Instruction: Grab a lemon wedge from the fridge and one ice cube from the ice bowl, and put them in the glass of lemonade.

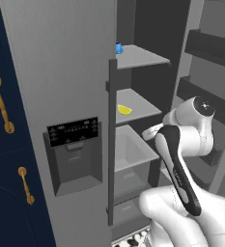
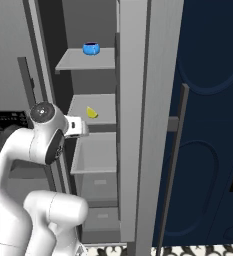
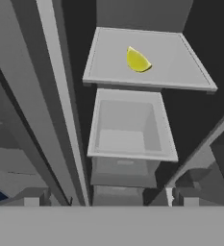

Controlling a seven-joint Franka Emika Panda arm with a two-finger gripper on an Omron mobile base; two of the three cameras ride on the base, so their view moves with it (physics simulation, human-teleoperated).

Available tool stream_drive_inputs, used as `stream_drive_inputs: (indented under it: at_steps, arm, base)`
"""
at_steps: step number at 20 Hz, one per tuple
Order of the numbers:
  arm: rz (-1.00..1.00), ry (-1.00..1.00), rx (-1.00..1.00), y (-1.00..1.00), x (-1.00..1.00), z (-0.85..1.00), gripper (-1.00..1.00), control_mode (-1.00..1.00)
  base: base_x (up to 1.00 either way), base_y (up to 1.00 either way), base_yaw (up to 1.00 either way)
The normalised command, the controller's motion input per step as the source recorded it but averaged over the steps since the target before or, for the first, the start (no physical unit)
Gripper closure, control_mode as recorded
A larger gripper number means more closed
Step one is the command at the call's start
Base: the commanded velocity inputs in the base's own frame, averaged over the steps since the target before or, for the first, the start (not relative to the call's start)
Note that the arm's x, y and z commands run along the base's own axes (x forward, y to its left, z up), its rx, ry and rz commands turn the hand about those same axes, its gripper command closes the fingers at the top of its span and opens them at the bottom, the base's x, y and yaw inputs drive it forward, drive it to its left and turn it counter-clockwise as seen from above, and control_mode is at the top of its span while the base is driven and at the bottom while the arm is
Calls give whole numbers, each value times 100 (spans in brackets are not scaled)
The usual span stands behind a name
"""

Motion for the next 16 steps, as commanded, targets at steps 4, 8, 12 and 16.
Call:
stream_drive_inputs:
  at_steps: [4, 8, 12, 16]
  arm:
    - [10, 0, 0, 0, 56, 0, -100, -100]
    - [8, 0, 0, 0, 45, 0, -100, -100]
    - [3, 0, 0, 0, 49, 0, -100, -100]
    - [1, 0, 0, 0, 44, 0, -100, -100]
  base:
    - [0, 0, 0]
    - [0, 0, 0]
    - [0, 0, 0]
    - [0, 0, 0]
